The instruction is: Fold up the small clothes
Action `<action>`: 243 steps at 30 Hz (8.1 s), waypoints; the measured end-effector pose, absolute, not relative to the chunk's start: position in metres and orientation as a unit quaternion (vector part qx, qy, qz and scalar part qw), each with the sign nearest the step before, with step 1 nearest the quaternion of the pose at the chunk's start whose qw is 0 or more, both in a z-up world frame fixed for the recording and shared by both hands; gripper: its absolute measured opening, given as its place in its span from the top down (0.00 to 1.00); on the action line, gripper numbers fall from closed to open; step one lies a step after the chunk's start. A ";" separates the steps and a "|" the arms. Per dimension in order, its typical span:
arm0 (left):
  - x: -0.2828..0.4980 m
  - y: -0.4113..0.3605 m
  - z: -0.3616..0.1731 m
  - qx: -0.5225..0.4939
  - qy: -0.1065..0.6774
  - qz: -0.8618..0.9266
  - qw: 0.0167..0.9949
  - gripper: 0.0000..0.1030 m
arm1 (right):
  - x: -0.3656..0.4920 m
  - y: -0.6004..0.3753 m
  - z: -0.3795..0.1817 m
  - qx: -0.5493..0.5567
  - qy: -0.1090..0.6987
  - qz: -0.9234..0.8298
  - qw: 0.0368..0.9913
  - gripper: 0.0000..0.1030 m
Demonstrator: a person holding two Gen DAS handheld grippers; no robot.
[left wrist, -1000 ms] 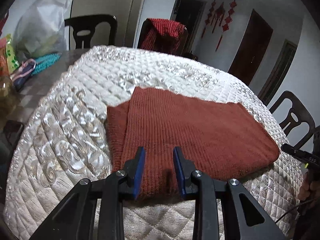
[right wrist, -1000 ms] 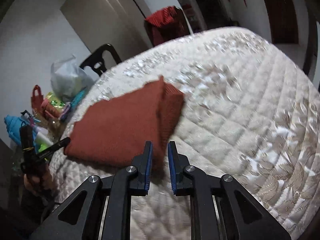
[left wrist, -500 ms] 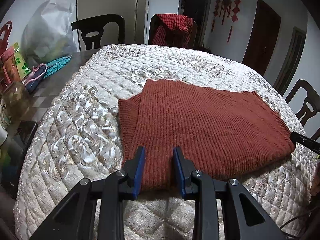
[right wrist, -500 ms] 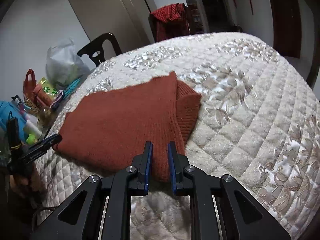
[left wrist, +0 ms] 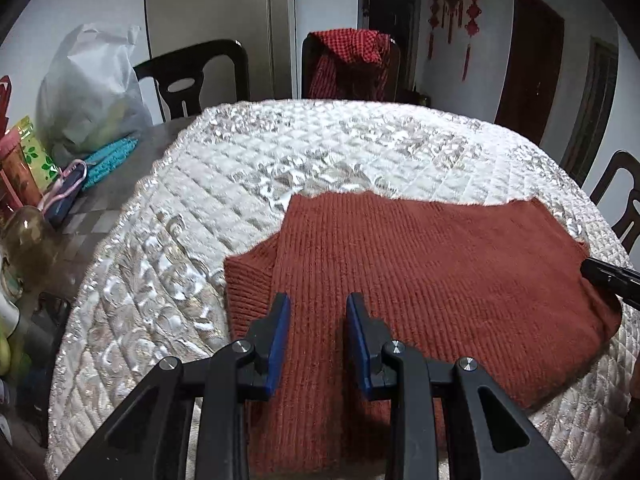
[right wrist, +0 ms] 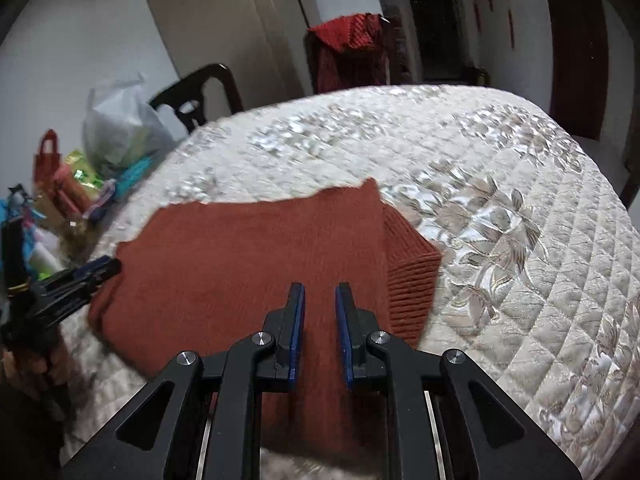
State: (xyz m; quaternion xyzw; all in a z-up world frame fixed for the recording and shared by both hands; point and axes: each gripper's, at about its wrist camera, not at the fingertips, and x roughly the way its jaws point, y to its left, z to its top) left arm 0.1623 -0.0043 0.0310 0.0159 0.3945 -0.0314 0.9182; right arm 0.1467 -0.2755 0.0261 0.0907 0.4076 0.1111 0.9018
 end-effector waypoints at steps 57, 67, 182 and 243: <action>0.092 0.050 0.028 -0.068 0.399 -0.015 0.914 0.63 | 0.081 -0.301 0.030 0.125 0.395 0.108 0.904 0.83; 0.079 0.057 0.018 -0.161 0.432 -0.065 0.885 0.60 | 0.059 -0.319 0.014 0.227 0.422 0.148 0.865 0.58; 0.090 -0.002 0.024 -0.046 0.405 -0.085 0.909 0.78 | 0.076 -0.311 0.015 0.139 0.398 0.071 0.904 0.87; 0.049 0.055 0.017 -0.171 0.405 -0.104 0.892 0.55 | 0.038 -0.188 0.031 0.042 0.391 0.258 0.882 0.80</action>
